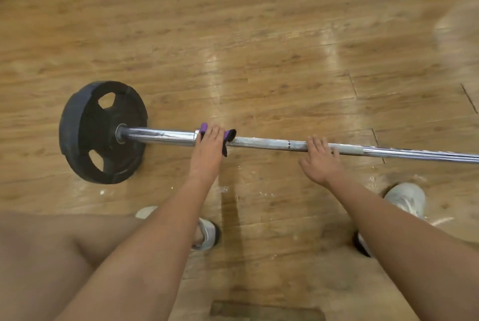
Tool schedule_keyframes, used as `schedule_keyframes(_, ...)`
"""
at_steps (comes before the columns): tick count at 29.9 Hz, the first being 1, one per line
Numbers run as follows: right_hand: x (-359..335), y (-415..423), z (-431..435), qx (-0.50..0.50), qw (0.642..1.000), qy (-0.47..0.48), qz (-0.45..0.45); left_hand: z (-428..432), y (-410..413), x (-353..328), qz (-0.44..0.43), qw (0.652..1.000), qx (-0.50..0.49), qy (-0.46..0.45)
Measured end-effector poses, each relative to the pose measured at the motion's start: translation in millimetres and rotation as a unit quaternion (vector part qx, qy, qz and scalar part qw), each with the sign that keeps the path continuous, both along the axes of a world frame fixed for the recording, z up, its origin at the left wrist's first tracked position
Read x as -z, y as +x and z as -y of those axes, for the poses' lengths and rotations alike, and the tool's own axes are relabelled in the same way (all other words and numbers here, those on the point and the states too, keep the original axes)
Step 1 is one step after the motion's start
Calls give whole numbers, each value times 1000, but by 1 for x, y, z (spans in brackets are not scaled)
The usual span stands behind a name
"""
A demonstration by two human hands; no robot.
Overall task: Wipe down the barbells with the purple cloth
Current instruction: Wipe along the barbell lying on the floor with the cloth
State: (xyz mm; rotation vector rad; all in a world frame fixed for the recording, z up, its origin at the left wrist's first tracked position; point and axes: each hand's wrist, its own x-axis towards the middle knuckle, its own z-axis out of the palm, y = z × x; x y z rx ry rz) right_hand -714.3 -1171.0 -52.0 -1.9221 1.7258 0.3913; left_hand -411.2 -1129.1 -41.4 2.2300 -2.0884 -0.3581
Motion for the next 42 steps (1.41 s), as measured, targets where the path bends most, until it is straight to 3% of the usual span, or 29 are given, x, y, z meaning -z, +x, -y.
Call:
schedule_keyframes(2, 11, -2, -10, 0, 1000, -15, 11, -8, -10, 13, 15, 999, -11, 34)
schedule_keyframes(10, 36, -11, -14, -26, 990, -130, 39, -12, -29, 28, -19, 996, -91, 15)
schedule_keyframes(16, 36, 9, -5, 58, 989, -118, 63, -15, -32, 34, -34, 993, -112, -1)
schedule_keyframes(23, 44, 16, 2, 73, 986, -146, 42, 0, -43, 44, -33, 985, -168, -15)
schedule_keyframes(42, 42, 22, 51, 82, 989, -121, 28, 54, -21, 46, -64, 992, -97, -43)
